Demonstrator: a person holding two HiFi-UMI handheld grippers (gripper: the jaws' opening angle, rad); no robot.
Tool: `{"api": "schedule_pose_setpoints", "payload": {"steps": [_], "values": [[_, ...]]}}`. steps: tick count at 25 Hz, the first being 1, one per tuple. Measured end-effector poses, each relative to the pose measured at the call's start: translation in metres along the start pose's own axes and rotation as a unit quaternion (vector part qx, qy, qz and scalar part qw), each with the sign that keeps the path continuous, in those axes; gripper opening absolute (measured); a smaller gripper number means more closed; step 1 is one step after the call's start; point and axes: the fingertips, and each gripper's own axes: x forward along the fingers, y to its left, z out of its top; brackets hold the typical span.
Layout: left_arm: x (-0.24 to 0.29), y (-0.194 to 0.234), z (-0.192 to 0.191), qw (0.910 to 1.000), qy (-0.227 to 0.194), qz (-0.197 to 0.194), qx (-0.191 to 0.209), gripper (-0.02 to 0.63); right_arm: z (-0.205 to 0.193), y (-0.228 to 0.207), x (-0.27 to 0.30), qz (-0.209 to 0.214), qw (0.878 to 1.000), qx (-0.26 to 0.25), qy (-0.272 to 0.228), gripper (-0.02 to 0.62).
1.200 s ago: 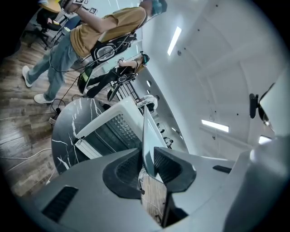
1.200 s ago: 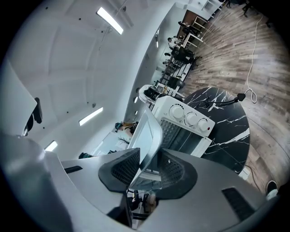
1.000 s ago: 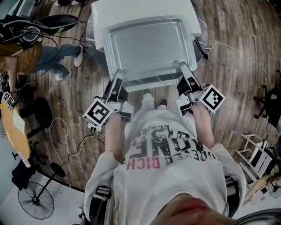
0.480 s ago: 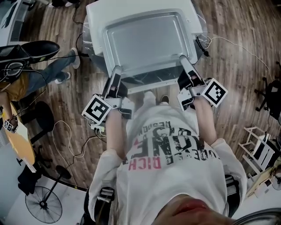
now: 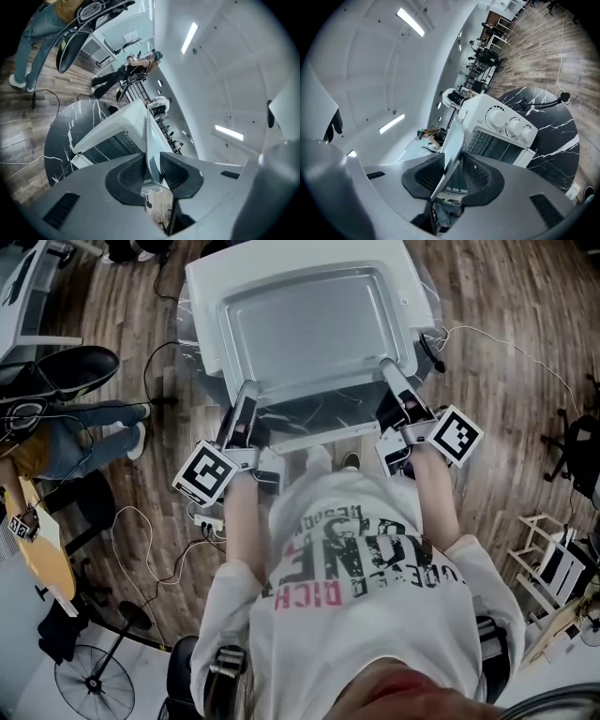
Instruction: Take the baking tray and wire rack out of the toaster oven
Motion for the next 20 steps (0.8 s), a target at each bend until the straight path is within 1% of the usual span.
{"api": "schedule_pose_setpoints", "payload": {"steps": [4, 12, 14, 17, 20], "values": [[0.014, 0.001, 0.007, 1.0, -0.002, -0.007, -0.004, 0.092, 0.006, -0.005, 0.013, -0.008, 1.0, 0.001, -0.002, 0.112], [0.031, 0.002, 0.02, 0.9997, 0.002, -0.001, 0.023, 0.095, 0.016, -0.009, 0.03, -0.011, 1.0, 0.003, -0.008, 0.112], [0.033, 0.003, 0.021, 0.9998, 0.001, -0.002, 0.018, 0.097, 0.018, -0.008, 0.033, -0.009, 1.0, 0.002, -0.009, 0.112], [0.033, 0.003, 0.019, 1.0, -0.003, -0.007, -0.005, 0.097, 0.019, -0.008, 0.036, -0.011, 1.0, 0.005, -0.011, 0.112], [0.033, 0.004, 0.02, 1.0, -0.001, -0.007, 0.0, 0.097, 0.021, -0.009, 0.04, -0.011, 1.0, 0.005, -0.014, 0.112]]}}
